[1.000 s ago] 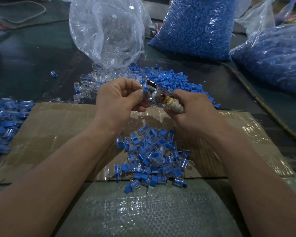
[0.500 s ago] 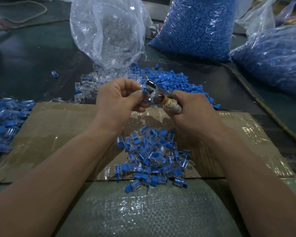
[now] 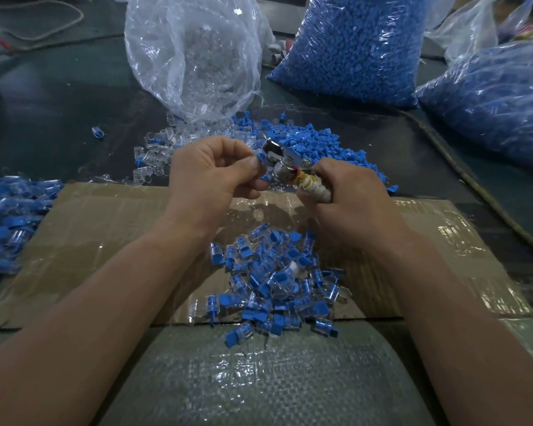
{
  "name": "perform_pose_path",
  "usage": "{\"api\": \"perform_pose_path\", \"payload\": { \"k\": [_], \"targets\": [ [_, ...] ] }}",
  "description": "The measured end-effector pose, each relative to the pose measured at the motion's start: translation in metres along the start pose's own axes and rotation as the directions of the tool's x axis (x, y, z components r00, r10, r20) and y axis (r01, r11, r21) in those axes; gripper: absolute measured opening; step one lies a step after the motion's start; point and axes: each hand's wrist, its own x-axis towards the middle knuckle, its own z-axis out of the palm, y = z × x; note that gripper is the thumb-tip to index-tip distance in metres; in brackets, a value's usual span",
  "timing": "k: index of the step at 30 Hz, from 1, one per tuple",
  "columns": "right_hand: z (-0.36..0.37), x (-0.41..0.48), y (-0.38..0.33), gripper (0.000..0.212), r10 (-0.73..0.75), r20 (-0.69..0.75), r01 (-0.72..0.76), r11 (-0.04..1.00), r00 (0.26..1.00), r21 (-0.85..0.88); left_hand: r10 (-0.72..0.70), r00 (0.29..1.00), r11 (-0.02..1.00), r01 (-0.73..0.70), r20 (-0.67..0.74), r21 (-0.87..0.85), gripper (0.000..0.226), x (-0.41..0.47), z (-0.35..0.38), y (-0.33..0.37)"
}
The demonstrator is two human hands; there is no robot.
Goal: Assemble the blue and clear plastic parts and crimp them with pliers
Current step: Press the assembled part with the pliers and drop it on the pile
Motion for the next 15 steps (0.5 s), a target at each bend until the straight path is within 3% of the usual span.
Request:
{"api": "perform_pose_path", "payload": {
  "k": [7, 15],
  "targets": [
    [-0.007, 0.001, 0.014, 0.032, 0.09, 0.062, -0.087, 0.995, 0.994, -0.059, -0.134, 0.99, 0.987, 0.138, 0.042, -0.087, 0.009, 0.007, -0.01, 0.002],
    [-0.009, 0.004, 0.015, 0.043, 0.14, 0.246, -0.106, 0.984, 0.959, -0.146, -0.143, 0.917, 0.989, 0.149, 0.372, 0.014, 0.006, -0.001, -0.013, 0.013]
  ]
}}
